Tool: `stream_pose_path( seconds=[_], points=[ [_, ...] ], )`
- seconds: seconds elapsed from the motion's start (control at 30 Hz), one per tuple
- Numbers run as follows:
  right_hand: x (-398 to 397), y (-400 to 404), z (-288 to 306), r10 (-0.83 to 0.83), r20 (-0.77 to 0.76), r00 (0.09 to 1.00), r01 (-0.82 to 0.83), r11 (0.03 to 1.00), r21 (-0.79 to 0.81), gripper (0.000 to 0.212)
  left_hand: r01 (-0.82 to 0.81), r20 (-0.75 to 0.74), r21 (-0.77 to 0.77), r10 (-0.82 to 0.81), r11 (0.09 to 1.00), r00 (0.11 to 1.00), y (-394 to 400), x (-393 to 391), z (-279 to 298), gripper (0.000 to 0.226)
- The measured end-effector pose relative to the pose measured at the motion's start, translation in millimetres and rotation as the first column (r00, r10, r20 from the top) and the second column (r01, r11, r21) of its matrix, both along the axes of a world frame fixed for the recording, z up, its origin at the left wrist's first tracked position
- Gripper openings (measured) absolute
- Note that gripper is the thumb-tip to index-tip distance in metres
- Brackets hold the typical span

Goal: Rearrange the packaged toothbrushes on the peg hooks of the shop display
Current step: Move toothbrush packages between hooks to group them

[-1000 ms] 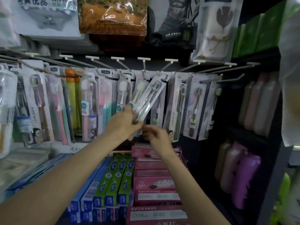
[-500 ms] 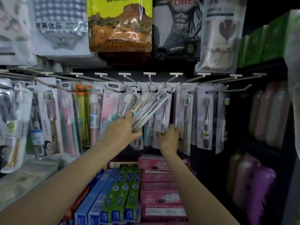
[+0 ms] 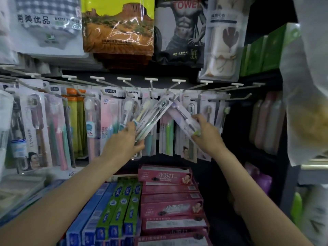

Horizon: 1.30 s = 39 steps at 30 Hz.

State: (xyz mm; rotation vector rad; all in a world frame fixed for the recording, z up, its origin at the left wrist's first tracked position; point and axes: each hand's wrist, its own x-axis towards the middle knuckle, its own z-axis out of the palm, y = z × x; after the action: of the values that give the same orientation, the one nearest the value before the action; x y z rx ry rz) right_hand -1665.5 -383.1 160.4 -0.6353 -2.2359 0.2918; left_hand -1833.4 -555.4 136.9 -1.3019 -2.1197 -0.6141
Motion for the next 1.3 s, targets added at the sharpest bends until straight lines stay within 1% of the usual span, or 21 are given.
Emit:
stream_pose_path(
  seconds=[0.1,0.23,0.27,0.33,0.37,0.4,0.47,0.53,0.6,0.67,0.73,0.8,0.83,0.9,1.13,1.23,1.3],
  points=[
    [8,7,15,0.033,0.066,0.997,-0.031,0.999,-0.026,0.054,0.019,0.02,0.008,-0.019,1.0,1.0,1,4,-1,0.035],
    [11,17,22,0.102,0.109,0.989,-0.086,0.986,-0.144,0.051,0.006,0.05,0.009,-0.007,1.0,0.999,-2,7,3,0.036],
    [11,18,21,0.12,0.15,0.981,-0.096,0.983,-0.157,0.049,0.013,0.062,0.017,-0.014,1.0,0.998,-4,7,5,0.036],
    [8,21,13,0.128,0.288,0.949,-0.089,0.985,-0.145,0.047,0.033,0.084,0.037,-0.036,0.999,0.996,-7,8,7,0.034],
    [7,21,6,0.119,0.331,0.936,-0.078,0.988,-0.133,0.047,0.036,0.088,0.044,-0.04,0.998,0.995,-8,9,7,0.034],
    [7,20,-3,0.111,0.332,0.937,-0.071,0.989,-0.131,0.047,0.035,0.087,0.045,-0.039,0.998,0.995,-9,10,8,0.034],
    [9,16,-26,0.097,0.238,0.966,-0.062,0.986,-0.153,0.042,0.04,0.073,0.035,-0.042,0.999,0.996,-10,12,6,0.033],
    [13,13,-52,0.021,0.135,0.991,-0.002,0.99,-0.142,0.04,0.028,0.05,0.019,-0.029,0.999,0.998,-9,13,5,0.033],
    [17,15,-73,-0.063,0.048,0.997,0.07,0.985,-0.16,0.04,0.003,0.034,0.008,-0.003,1.0,0.999,-6,13,3,0.033],
    [23,18,-86,-0.091,-0.082,0.992,0.072,0.974,-0.212,0.037,0.005,0.042,0.022,-0.006,1.0,0.999,-1,13,0,0.033],
    [29,17,-91,-0.112,-0.244,0.963,0.04,0.959,-0.281,0.036,-0.005,0.053,0.026,0.004,1.0,0.999,4,13,-4,0.034],
    [35,16,-86,-0.147,-0.412,0.899,-0.009,0.935,-0.354,0.032,-0.024,0.055,0.019,0.023,1.0,0.998,11,14,-9,0.035],
    [37,17,-81,-0.174,-0.477,0.861,-0.027,0.923,-0.385,0.034,-0.032,0.055,0.017,0.031,0.999,0.998,13,15,-10,0.036],
    [36,20,-70,-0.225,-0.507,0.832,0.001,0.915,-0.404,0.037,-0.046,0.043,0.013,0.046,0.999,0.998,17,17,-12,0.038],
    [27,28,-46,-0.29,-0.445,0.847,0.17,0.942,-0.29,0.038,-0.039,0.029,0.018,0.039,0.999,0.999,15,17,-13,0.042],
    [24,26,-45,-0.304,-0.48,0.823,0.155,0.933,-0.325,0.037,-0.051,-0.006,0.015,0.051,0.999,0.999,13,18,-11,0.041],
    [21,24,-47,-0.315,-0.51,0.8,0.144,0.927,-0.346,0.037,-0.056,-0.004,0.029,0.056,0.998,0.998,10,17,-10,0.041]
  ],
)
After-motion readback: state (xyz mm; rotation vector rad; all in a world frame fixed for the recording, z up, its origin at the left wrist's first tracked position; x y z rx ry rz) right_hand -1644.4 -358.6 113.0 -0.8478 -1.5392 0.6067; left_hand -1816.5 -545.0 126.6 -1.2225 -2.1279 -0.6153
